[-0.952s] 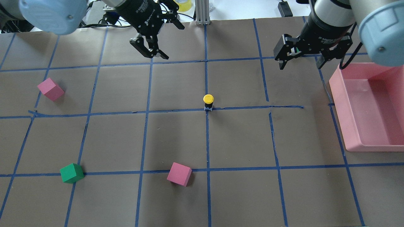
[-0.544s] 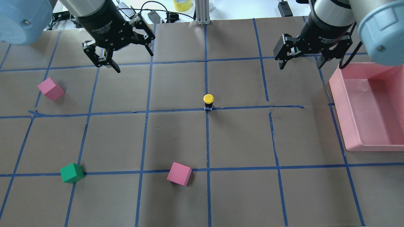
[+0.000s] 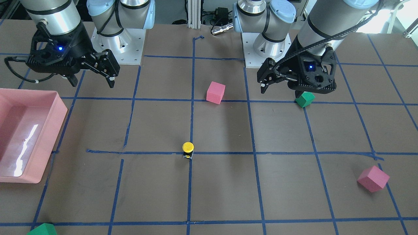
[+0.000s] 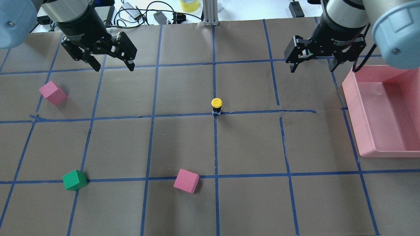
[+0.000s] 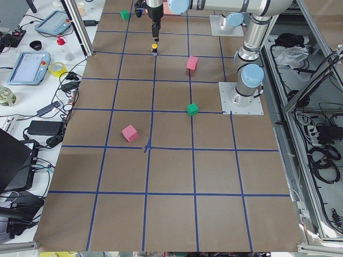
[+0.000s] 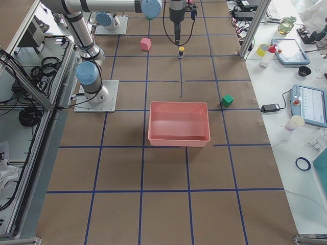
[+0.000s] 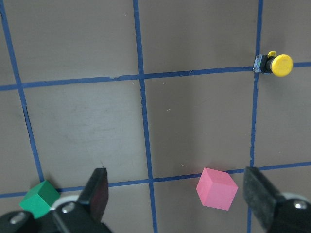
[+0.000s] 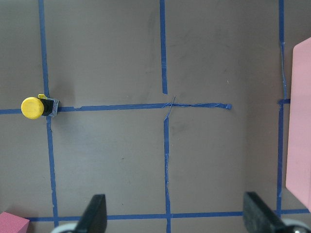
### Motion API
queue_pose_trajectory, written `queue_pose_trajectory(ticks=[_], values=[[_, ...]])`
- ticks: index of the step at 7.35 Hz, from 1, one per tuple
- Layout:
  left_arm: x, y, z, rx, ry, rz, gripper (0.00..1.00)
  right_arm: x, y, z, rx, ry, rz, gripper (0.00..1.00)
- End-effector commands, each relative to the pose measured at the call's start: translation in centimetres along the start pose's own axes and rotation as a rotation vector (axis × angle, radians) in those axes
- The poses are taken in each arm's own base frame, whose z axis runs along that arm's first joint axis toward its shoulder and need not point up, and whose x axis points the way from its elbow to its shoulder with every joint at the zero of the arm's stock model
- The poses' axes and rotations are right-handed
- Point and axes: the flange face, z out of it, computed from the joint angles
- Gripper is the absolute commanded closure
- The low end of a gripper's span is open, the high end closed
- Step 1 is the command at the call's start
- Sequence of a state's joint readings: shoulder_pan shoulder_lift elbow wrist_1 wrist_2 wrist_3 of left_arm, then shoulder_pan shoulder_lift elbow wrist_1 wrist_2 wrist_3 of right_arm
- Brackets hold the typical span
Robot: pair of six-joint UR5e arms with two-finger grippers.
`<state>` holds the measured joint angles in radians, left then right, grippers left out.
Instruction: Align button upright
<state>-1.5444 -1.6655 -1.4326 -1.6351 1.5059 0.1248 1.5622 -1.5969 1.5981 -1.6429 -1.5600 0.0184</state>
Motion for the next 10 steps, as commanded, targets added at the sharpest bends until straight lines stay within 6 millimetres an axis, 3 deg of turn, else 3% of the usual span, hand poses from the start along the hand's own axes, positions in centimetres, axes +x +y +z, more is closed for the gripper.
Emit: queue_pose_trajectory(ticks=[1,3,10], values=[[-0.41,-0.63,-0.93,0.029,-0.003,0.002,0.00,-0.04,0.02,0.01,0.000,0.000,-0.001,0.00],[-0.41,-1.41,-1.38,0.110,-0.015,0.018,0.00,-0.04,-0.03,0.09,-0.002,0.000,-0.001,0.00],[-1.10,-1.41,-0.82,0.115,-0.079,-0.013,0.00,-0.48,0.06,-0.11,0.006,-0.007,-0.004,0.00]])
